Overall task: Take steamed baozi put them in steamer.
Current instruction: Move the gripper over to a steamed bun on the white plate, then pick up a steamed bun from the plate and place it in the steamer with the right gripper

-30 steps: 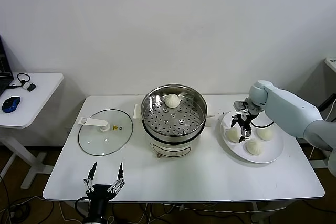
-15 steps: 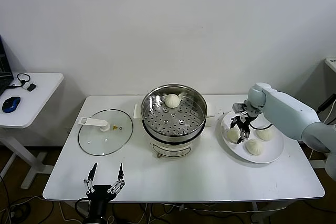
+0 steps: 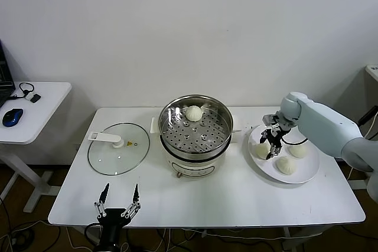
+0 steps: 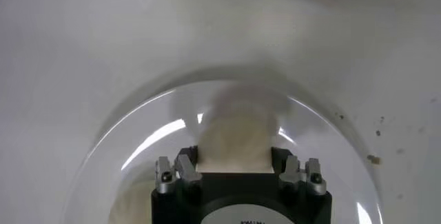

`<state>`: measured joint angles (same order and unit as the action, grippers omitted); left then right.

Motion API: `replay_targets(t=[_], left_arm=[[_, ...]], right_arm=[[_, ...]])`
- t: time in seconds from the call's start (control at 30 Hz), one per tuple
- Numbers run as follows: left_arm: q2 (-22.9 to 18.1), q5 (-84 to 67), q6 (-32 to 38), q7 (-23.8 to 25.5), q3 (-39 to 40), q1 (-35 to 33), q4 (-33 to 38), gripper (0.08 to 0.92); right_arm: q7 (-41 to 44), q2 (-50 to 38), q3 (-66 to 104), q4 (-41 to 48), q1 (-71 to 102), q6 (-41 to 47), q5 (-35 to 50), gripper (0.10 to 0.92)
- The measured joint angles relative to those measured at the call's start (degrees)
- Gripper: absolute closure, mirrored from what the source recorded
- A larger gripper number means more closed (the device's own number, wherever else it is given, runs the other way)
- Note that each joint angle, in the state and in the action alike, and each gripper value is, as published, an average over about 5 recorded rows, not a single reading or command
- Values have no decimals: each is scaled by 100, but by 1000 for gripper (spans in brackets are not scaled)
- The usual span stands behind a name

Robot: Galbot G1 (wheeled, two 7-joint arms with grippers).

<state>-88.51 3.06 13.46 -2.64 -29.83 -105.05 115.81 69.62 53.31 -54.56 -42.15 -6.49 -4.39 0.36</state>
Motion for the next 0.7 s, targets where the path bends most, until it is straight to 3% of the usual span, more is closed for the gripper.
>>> replay_targets(t=[0.7], left_arm=[[-30, 145, -104, -25, 119, 94, 25, 177]], right_arm=[[127, -503, -759, -1174, -1516, 415, 1508, 347]])
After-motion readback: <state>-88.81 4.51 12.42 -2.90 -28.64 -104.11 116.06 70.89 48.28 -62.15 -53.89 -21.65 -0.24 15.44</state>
